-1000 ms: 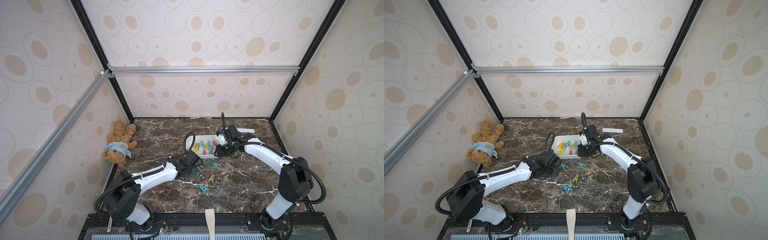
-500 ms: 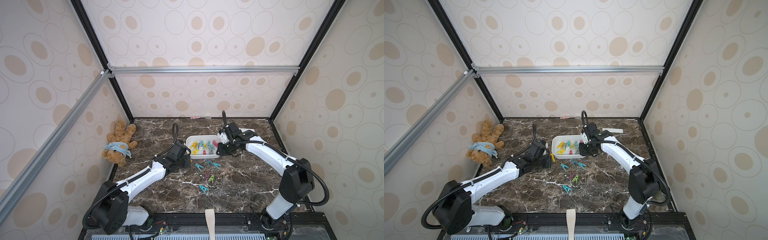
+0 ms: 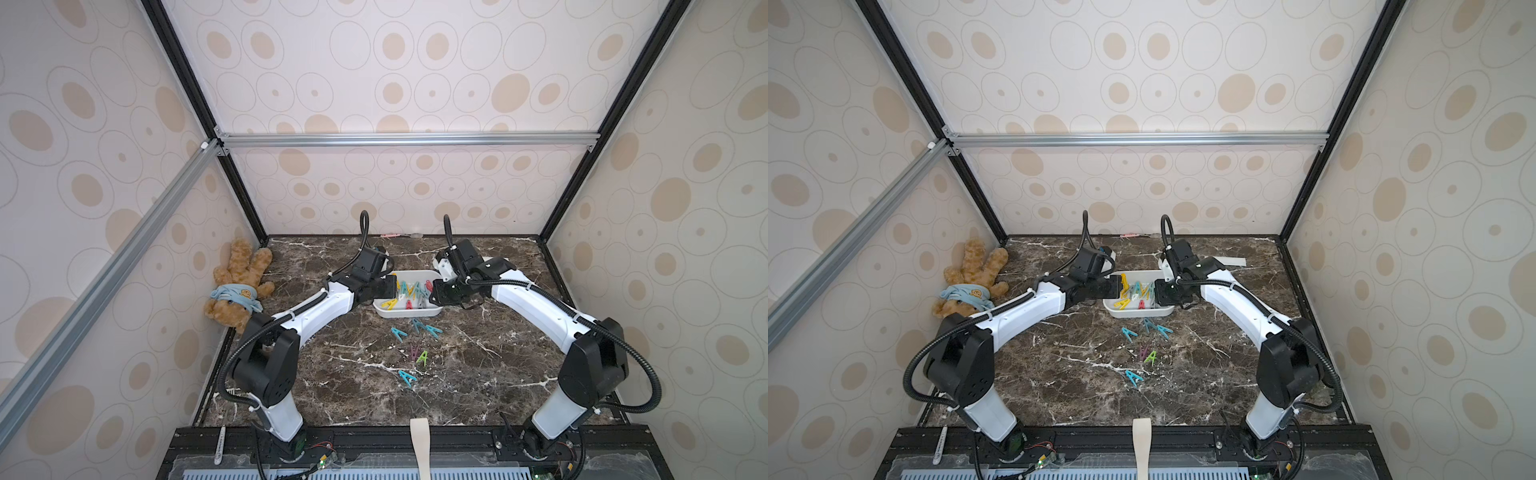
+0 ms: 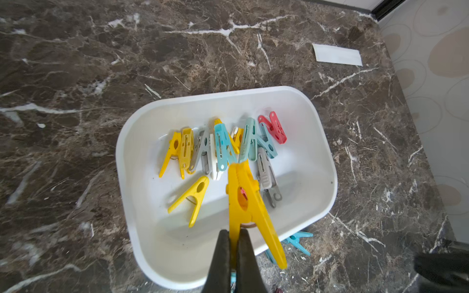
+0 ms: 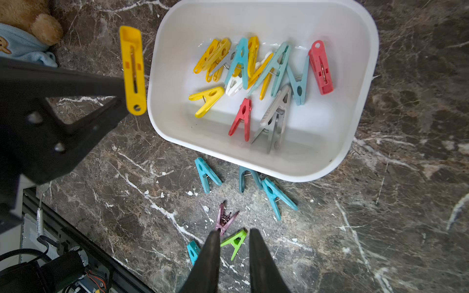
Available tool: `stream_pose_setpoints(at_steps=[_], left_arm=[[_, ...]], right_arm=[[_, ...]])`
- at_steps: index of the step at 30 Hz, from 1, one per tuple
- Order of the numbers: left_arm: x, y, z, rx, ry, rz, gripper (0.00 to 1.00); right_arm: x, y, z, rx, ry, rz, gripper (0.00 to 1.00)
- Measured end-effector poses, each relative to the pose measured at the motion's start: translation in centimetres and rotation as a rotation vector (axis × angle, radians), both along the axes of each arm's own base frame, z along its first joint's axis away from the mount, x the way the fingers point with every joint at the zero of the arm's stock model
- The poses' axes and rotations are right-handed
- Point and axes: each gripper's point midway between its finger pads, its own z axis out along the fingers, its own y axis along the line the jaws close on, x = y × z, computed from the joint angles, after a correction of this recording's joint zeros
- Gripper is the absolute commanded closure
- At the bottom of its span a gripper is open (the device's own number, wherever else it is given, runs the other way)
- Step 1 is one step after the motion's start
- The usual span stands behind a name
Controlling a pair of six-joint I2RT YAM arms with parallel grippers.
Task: Put the clothespins into the storage box
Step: Place the clothespin in the storage box.
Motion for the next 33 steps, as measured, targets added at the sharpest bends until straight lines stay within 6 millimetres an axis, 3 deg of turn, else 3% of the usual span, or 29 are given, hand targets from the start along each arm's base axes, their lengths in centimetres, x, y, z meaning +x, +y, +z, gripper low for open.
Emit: stream_pose_setpoints(at_steps=[10, 13, 19, 27, 33], left_arm=[[2.5, -1.4, -5.4, 0.089, 0.12, -0.016, 1.0], [3.2, -1.6, -5.7, 0.102, 0.129, -0.016, 0.91], [3.7, -1.9, -5.5, 0.114, 0.129, -0.025, 0.77], [3.6, -1.6, -5.0, 0.131, 0.128, -0.024, 0.64], [2.4, -0.7, -1.2, 0.105, 0.07, -0.017, 0.57]], right_arm=[[0.1, 0.4, -0.1, 0.016, -0.011, 0.01, 0.75], [-0.6, 0.5, -1.2, 0.002, 0.01, 0.023, 0.75], [-2.0, 0.2, -3.2, -0.027, 0.056, 0.037, 0.75], [-2.3, -0.1, -2.3, -0.025, 0.026, 0.042, 0.75], [-3.3, -0.9, -1.7, -0.047, -0.006, 0.038, 0.73]])
